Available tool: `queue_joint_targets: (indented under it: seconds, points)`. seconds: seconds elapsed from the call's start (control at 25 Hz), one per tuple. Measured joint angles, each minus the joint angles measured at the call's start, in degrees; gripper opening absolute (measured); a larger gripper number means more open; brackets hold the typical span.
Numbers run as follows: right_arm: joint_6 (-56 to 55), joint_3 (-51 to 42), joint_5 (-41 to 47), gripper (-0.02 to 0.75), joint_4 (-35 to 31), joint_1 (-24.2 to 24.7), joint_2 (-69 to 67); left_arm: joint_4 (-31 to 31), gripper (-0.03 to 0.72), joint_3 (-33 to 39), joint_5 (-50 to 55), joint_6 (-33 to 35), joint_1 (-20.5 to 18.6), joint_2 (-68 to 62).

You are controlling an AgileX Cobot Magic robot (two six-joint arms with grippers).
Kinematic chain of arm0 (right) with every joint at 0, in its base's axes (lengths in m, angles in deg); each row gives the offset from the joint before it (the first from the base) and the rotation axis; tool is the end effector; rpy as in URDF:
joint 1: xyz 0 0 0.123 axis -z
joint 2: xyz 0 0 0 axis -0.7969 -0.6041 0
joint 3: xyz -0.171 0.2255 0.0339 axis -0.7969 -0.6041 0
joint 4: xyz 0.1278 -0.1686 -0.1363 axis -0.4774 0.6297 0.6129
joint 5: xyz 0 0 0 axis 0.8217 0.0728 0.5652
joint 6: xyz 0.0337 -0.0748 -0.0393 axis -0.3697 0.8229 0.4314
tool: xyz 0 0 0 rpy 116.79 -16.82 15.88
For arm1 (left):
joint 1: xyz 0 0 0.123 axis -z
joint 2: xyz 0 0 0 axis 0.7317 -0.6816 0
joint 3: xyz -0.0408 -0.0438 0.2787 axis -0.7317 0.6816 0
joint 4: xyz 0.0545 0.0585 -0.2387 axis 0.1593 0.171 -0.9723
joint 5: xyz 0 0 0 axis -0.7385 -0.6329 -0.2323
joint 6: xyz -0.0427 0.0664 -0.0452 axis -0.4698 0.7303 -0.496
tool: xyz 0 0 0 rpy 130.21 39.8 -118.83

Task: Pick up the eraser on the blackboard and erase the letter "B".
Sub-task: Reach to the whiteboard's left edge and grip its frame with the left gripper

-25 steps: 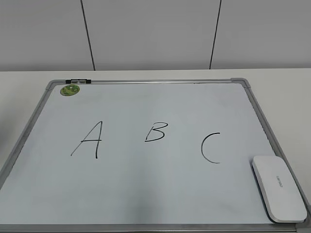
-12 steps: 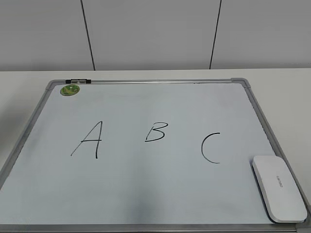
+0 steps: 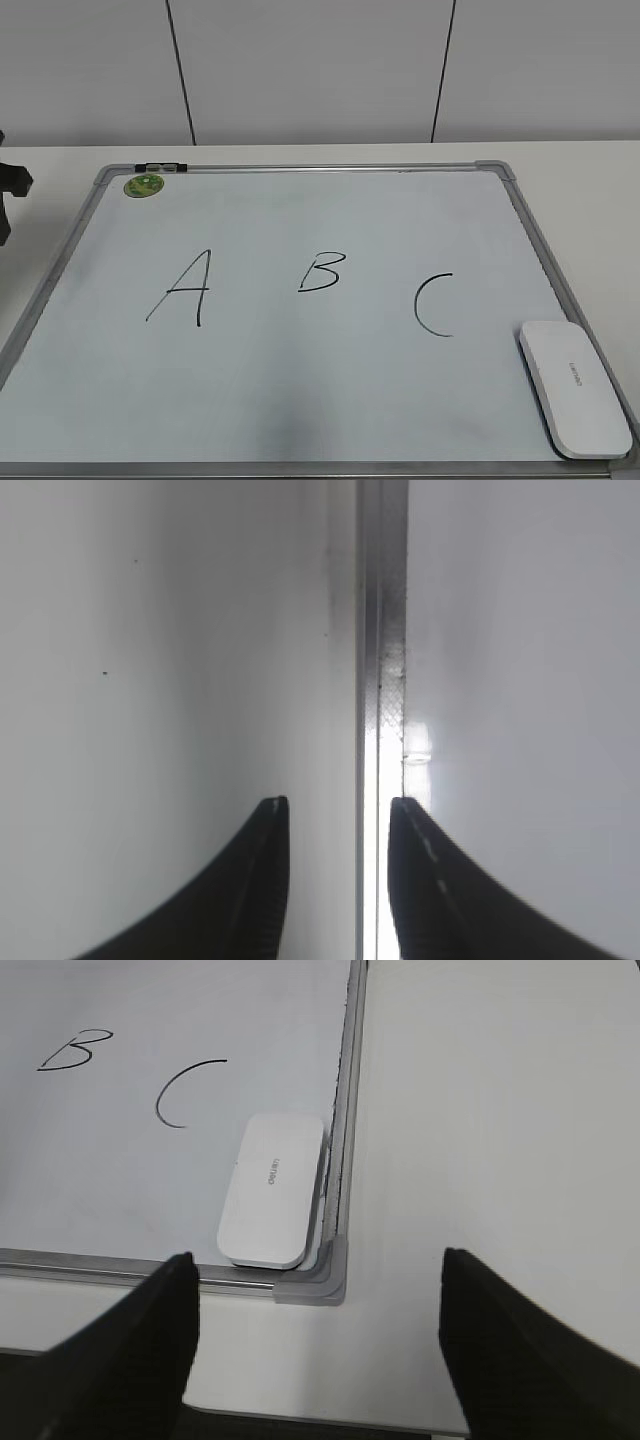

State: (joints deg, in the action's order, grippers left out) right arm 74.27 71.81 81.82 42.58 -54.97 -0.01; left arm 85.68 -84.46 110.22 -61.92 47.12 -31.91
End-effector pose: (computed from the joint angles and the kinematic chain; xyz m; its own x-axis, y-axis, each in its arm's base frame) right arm -0.0100 0.0041 0.2680 -0.5147 -0.0727 -0.8543 -0.1067 0.9941 -0.0203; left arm 0.3561 0.0019 0.2212 -0.9702 -0.0457 -0.2378 -0.0507 0.9986 0.0147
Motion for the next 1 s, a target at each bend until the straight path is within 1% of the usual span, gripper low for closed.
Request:
queue_joint_targets:
  seconds: [0.2, 0.36, 0.56, 1.0]
  points:
    - [0.0, 0.0, 0.0, 0.555, 0.0, 0.0, 0.0, 0.3, 0.244, -2.9, 0.5, 0.7, 0.0, -6.3]
    - [0.0, 0.0, 0.0, 0.555, 0.0, 0.0, 0.0, -1.9, 0.244, -6.3, 1.3, 3.0, 0.0, -11.1]
    - [0.0, 0.0, 0.0, 0.555, 0.0, 0.0, 0.0, -3.5, 0.244, -10.4, 2.4, 3.9, 0.0, -16.5]
    - [0.0, 0.0, 0.0, 0.555, 0.0, 0.0, 0.0, -4.0, 0.244, -11.9, 2.2, 3.9, -0.8, -20.8]
